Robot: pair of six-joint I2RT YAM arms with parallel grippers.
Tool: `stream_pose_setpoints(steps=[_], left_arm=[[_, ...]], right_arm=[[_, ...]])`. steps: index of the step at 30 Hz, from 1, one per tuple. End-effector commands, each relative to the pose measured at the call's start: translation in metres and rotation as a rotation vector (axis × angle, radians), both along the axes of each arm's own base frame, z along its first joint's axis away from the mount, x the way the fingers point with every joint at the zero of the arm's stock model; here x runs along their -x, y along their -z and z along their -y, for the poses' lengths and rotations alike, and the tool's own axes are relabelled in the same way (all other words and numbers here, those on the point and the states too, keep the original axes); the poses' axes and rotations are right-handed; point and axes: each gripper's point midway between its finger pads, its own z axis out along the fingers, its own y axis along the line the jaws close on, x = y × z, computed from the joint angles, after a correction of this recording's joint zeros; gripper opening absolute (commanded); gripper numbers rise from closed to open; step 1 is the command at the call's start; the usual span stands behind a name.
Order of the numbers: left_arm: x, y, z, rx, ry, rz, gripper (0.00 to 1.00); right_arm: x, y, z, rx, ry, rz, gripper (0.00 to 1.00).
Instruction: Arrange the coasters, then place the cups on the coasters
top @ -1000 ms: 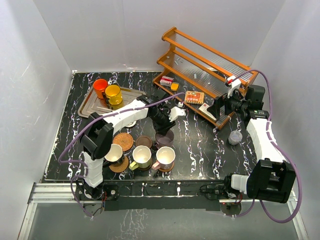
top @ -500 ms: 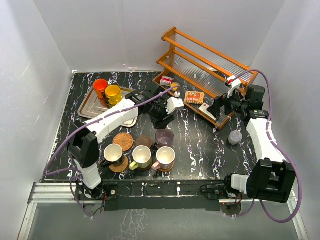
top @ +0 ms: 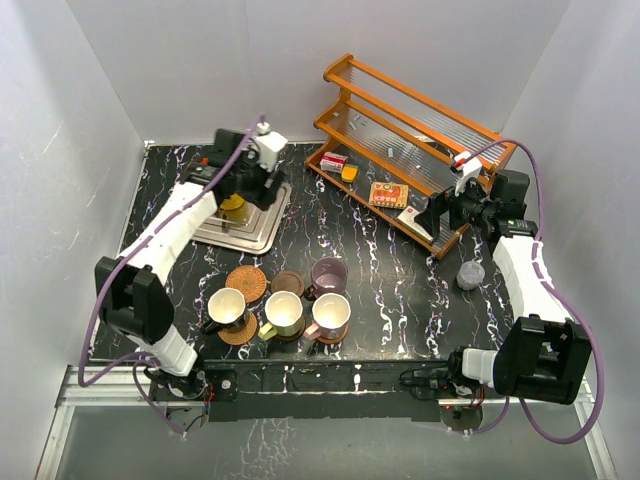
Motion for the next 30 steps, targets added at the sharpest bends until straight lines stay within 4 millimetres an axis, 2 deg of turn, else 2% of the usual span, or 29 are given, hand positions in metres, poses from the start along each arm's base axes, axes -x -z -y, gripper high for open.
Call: stream_pose_setpoints(steps=[1,4,7,15,19,30], left_arm=[[-0.019,-0.028,-0.060,0.066,-0.232,0.084,0.71],[-0.031,-0.027,-0.101,0.089,-0.353,0.088,0.72],[-0.040,-0.016,-0.131,0.101,-0.435,0.064,0.72],[-0.061,0.017,-0.175,0.135,-0.543,0.034,0.65],[-0.074,0.028,-0.181,0.159,-0.565,0.025,0.62],[-0.106,0.060,-0.180,0.190,-0.582,-0.012,0.56]], right_arm=[[-0.010,-0.020,0.003,0.011,0.005,0.064,0.98],[-0.010,-0.020,0.003,0.009,0.002,0.062,0.98],[-0.010,-0.019,0.002,0.007,0.001,0.059,0.98],[-0.010,-0.021,0.003,0.009,0.002,0.065,0.98],[-0.009,-0.019,0.002,0.005,-0.002,0.061,0.98],[-0.009,-0.018,0.001,0.002,-0.006,0.058,0.98]])
